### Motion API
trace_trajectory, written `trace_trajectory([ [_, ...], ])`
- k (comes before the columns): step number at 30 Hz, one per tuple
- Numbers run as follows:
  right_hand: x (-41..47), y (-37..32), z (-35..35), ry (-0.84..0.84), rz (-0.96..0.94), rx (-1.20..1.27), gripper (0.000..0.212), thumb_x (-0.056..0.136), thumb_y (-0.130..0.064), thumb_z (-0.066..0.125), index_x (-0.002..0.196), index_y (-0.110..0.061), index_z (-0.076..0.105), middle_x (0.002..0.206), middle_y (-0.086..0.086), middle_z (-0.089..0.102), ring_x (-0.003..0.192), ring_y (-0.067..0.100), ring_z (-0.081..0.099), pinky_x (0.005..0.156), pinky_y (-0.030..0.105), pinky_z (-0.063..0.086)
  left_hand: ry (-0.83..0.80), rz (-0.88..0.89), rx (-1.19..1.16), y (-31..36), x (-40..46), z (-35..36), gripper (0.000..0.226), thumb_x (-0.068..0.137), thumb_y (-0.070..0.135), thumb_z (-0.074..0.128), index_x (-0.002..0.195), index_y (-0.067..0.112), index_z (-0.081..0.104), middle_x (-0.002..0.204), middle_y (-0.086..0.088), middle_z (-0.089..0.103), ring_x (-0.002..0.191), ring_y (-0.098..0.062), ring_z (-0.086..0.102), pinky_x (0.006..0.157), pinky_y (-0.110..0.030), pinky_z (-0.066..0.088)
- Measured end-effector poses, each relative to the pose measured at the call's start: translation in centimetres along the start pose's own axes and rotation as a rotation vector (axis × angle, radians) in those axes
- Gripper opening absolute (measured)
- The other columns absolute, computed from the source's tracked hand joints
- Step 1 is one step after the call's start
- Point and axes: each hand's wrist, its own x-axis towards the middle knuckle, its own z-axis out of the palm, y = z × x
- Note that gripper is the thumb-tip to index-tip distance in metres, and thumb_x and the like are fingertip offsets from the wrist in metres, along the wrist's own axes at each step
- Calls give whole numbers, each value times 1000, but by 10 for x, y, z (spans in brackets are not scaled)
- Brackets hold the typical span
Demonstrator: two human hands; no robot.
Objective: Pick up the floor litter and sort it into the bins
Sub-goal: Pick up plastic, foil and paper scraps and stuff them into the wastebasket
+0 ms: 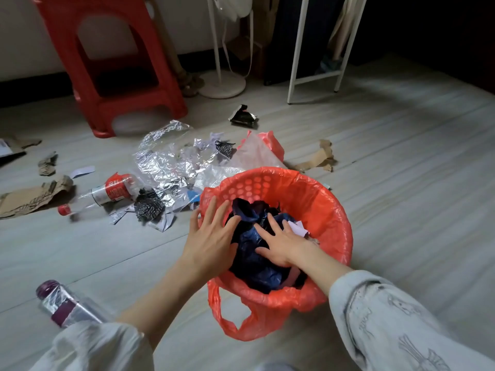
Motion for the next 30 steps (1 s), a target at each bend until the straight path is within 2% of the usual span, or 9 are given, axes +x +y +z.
trace_trajectory([
  [2,11,-3,8,-61,35,-37,63,99,-50,22,148,-29,-11,154,7,-26,143,38,-13,116,47,-1,-1,-17,-44,-5,-2,3,59,82,34,45,139,25,34,156,-11,11,144,-33,-7,114,-50,6],
  [6,40,-10,41,-147,128,-32,62,97,-54,18,148,-33,-11,156,0,-22,143,32,-20,111,64,2,43,4,-69,-7,-3,19,68,70,39,39,133,18,46,145,-20,37,138,-45,20,108,-55,20],
  [9,59,-11,49,-170,160,-43,62,97,-55,17,148,-34,-10,157,0,-20,143,33,-19,108,69,0,72,-28,-93,-6,-2,20,74,72,38,35,143,16,34,151,-18,26,141,-41,12,111,-50,9],
  [11,64,-15,52,-181,139,-59,63,97,-56,17,149,-34,-10,157,0,-20,143,33,-19,107,69,-2,61,-58,-114,-8,-4,24,75,73,36,40,144,12,31,152,-17,22,142,-40,9,111,-49,6],
  [14,57,-18,53,-161,80,-53,64,97,-53,18,150,-29,-8,157,3,-17,143,34,-17,108,66,-1,41,-62,-88,-9,-8,31,78,68,32,53,139,4,39,148,-21,31,139,-43,20,110,-56,21],
  [19,37,-15,19,146,9,39,60,94,-48,41,138,-8,32,145,16,32,134,34,29,107,45,28,73,-48,-76,-14,-1,28,79,68,36,40,138,-1,38,147,-23,30,138,-44,19,111,-54,19],
  [21,28,-16,16,313,40,72,68,86,-56,51,132,-8,33,134,14,40,125,33,39,98,42,37,58,-51,-87,-15,-2,28,80,70,37,35,141,0,34,150,-22,26,140,-42,14,113,-52,14],
  [25,25,-10,26,257,-12,-93,98,77,-72,48,148,-32,-6,157,4,-1,144,30,6,105,63,22,73,-54,-79,-12,-6,30,79,69,36,36,139,0,37,148,-23,30,139,-43,19,112,-51,16],
  [30,42,-7,34,50,3,-126,94,79,-74,42,147,-39,-13,157,3,-19,143,34,-17,103,73,5,90,-45,-129,-9,-6,30,80,67,29,49,140,1,35,148,-23,30,140,-44,16,113,-53,17],
])
